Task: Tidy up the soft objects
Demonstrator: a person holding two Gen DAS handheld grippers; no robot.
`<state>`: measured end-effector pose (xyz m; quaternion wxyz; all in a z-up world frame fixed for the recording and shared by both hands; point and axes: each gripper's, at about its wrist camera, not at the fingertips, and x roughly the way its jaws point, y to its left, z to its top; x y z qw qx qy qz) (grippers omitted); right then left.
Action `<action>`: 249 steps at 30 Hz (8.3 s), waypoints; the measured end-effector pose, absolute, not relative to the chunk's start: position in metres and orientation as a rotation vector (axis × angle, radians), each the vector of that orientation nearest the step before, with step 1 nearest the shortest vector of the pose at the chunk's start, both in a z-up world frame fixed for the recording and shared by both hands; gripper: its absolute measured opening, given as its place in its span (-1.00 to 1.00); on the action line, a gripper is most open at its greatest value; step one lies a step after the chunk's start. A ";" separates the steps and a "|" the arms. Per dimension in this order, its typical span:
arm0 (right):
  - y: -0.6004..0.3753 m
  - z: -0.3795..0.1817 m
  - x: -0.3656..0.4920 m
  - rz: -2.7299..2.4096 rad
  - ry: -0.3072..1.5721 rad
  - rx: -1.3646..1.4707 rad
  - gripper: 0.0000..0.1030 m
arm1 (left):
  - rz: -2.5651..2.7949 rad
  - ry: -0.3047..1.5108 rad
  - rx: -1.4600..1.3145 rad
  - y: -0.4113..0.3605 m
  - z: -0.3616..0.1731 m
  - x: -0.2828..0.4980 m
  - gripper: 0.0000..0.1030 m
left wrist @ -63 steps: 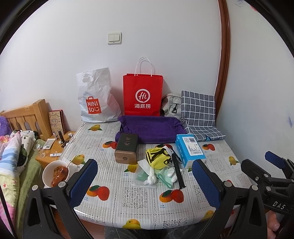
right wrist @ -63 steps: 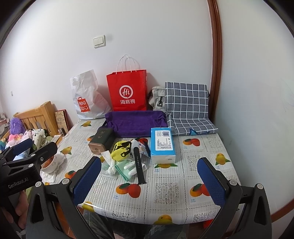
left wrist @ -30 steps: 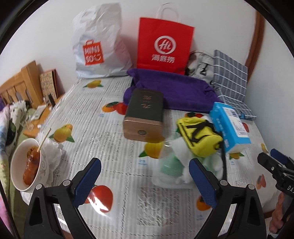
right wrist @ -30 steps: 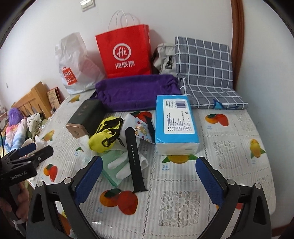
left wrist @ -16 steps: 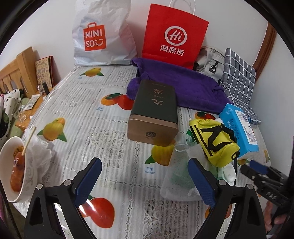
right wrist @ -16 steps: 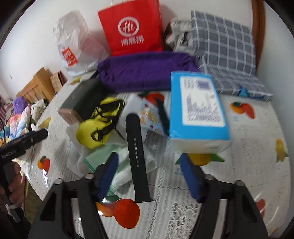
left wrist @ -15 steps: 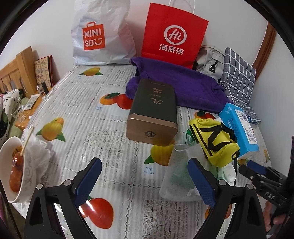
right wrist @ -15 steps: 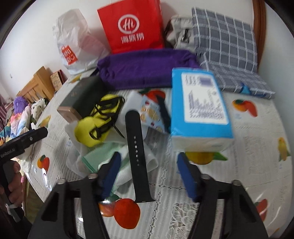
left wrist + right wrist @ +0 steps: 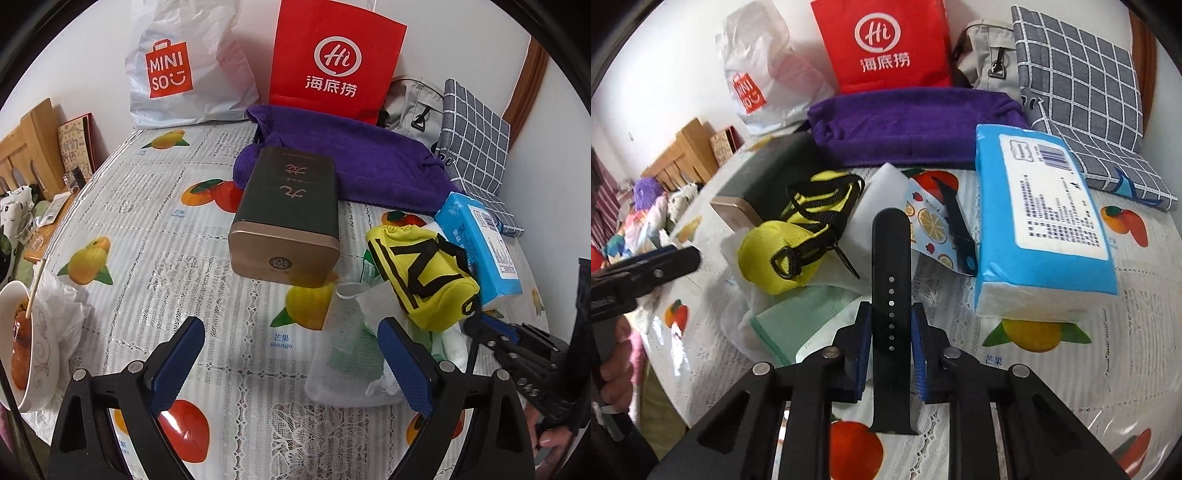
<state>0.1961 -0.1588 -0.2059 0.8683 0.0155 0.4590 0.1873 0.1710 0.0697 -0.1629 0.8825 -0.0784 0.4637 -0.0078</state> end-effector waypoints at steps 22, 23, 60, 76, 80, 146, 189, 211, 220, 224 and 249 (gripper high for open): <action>-0.239 -0.203 0.159 0.302 0.970 0.073 -0.60 | -0.184 0.929 0.001 -0.032 -0.149 0.185 0.86; -0.240 -0.204 0.159 0.306 0.970 0.077 -0.60 | -0.185 0.930 0.010 -0.035 -0.149 0.187 0.86; -0.233 -0.162 0.155 0.302 0.925 0.086 -0.63 | -0.179 0.820 -0.058 0.014 -0.102 0.163 -0.08; -0.226 -0.117 0.237 0.276 0.867 0.108 -0.63 | -0.129 0.789 -0.048 0.036 -0.083 0.231 -0.08; -0.224 -0.111 0.261 0.289 0.853 0.115 -0.63 | -0.116 0.794 -0.037 0.037 -0.085 0.258 -0.08; -0.177 -0.198 0.491 0.321 1.071 0.077 0.11 | -0.081 1.025 -0.183 0.053 -0.174 0.473 0.27; -0.179 -0.125 0.229 0.316 0.936 0.069 0.18 | -0.064 0.906 -0.192 0.059 -0.108 0.220 0.41; -0.197 -0.193 0.147 0.304 0.959 0.073 0.16 | -0.196 1.045 -0.079 0.010 -0.197 0.160 0.40; -0.199 -0.205 0.153 0.301 0.971 0.074 0.16 | -0.190 1.036 -0.003 -0.002 -0.208 0.168 -0.53; -0.187 -0.206 0.159 0.330 0.973 0.064 0.17 | -0.177 1.000 -0.034 0.017 -0.192 0.162 -0.56; -0.138 -0.206 0.176 0.506 0.968 0.072 -0.91 | -0.155 1.042 -0.155 0.052 -0.217 0.163 -0.56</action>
